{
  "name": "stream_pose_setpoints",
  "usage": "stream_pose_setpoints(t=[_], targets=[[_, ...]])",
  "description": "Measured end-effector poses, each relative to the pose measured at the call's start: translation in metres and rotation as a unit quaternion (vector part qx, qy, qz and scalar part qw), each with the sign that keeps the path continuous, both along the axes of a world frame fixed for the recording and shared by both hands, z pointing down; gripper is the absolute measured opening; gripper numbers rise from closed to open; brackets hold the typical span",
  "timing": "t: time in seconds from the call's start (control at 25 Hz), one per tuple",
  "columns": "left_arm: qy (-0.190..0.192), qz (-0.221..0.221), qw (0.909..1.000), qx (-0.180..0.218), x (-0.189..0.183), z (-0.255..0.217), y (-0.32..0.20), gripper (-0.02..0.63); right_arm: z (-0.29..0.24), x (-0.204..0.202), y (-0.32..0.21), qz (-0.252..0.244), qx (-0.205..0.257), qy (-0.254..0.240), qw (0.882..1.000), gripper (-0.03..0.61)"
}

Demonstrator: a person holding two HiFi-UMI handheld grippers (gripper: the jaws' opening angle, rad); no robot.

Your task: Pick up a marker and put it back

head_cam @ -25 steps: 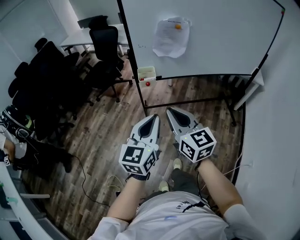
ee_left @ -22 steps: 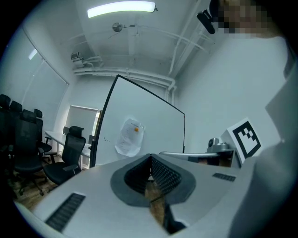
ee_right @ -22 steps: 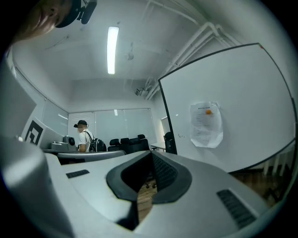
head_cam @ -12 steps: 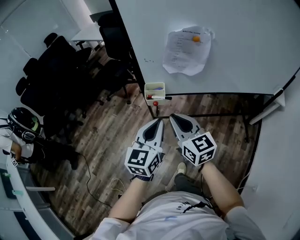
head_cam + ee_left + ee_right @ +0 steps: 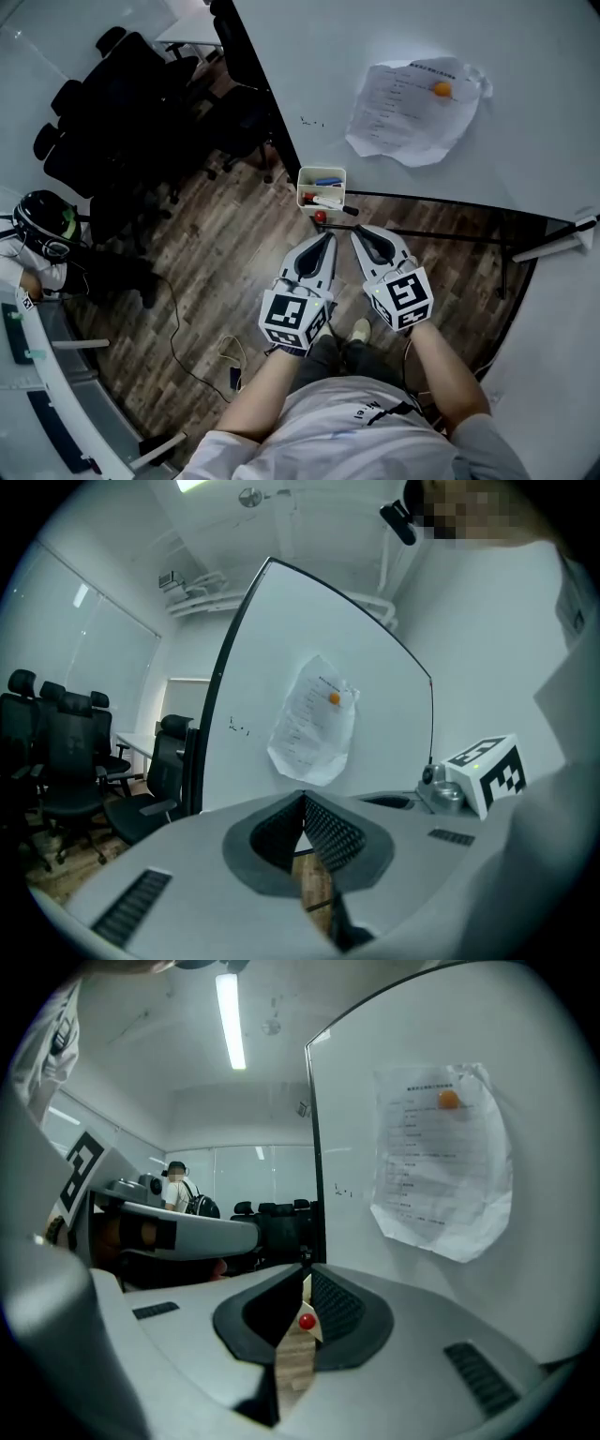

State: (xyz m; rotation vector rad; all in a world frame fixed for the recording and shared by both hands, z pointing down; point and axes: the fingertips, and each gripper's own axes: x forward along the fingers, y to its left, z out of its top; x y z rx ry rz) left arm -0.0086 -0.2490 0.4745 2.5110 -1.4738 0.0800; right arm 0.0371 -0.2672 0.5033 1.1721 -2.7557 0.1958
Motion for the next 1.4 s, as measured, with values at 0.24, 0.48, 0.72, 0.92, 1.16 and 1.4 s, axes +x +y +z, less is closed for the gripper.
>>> stream_pose_setpoints(t=[0.24,0.48,0.72,0.92,1.16,1.4], targets=[[-0.001,0.001,0.9998,-0.017,-0.008,0.029,-0.034,0.011,0.038,-0.007,-0.03,-0.005,0.003,0.073,0.997,0.086],[0.002,0.007,0.9997,-0.024,-0.015,0.044,-0.057,0.011,0.078,-0.007,-0.061,-0.017,-0.008,0.141,0.99,0.137],[0.002,0.009,0.9994,-0.034,-0.024,0.056,-0.07,0.011,0.108,-0.015,-0.072,-0.04,-0.028,0.179,0.983,0.144],[0.0,0.008,0.9991,-0.041,-0.03,0.06,-0.078,0.011,0.121,-0.02,-0.079,-0.049,-0.04,0.209,0.976,0.144],[0.001,0.008,0.9989,-0.047,-0.032,0.067,-0.083,0.011,0.131,-0.018,-0.082,-0.055,-0.042,0.231,0.97,0.107],[0.004,0.007,0.9988,-0.048,-0.029,0.067,-0.084,0.011,0.123,-0.018,-0.074,-0.062,-0.042,0.219,0.973,0.091]])
